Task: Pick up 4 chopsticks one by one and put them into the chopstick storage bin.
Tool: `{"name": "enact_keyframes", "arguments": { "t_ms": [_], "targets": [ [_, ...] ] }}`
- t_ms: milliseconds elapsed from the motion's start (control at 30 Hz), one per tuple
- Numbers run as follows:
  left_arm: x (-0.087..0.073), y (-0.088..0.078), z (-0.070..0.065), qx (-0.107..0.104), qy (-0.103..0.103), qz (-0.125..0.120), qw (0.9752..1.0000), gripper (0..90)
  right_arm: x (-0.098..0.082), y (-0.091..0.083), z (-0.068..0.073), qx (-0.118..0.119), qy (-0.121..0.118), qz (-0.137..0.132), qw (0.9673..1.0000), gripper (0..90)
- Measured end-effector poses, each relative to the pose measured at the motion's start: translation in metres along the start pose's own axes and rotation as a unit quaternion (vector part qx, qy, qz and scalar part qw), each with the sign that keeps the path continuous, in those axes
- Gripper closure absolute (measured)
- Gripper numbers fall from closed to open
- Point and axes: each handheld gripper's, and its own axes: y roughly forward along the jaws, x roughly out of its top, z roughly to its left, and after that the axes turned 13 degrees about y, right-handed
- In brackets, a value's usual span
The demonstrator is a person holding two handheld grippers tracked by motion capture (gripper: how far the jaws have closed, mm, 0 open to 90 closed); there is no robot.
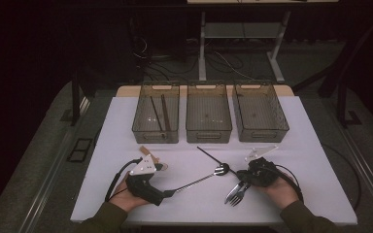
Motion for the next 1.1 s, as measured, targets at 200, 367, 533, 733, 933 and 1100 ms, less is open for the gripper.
{"name": "enact_keyframes", "arguments": {
  "t_ms": [200,367,533,733,933,1100],
  "targets": [
    [0.000,0.000,0.000,0.000,0.000,0.000,1.0000,0.0,0.002,-0.005,-0.002,-0.004,0.003,-0.010,0.9999,84.6],
    [0.000,0.000,0.000,0.000,0.000,0.000,1.0000,0.0,0.002,-0.009,-0.004,-0.003,0.004,-0.020,0.9998,84.6],
    [0.000,0.000,0.000,-0.001,0.001,0.000,1.0000,0.0,0.004,-0.016,-0.006,0.000,0.004,-0.030,0.9995,84.6],
    [0.000,0.000,0.000,-0.001,0.001,0.000,1.0000,0.0,0.006,-0.025,-0.010,0.014,0.001,-0.050,0.9987,84.6],
    [0.000,0.000,0.000,-0.001,0.001,0.000,1.0000,0.0,0.008,-0.032,-0.008,0.033,-0.005,-0.066,0.9973,84.6],
    [0.000,0.000,0.000,0.000,0.002,0.002,1.0000,0.0,0.012,-0.037,-0.004,0.051,-0.010,-0.079,0.9955,84.6]
  ]
}}
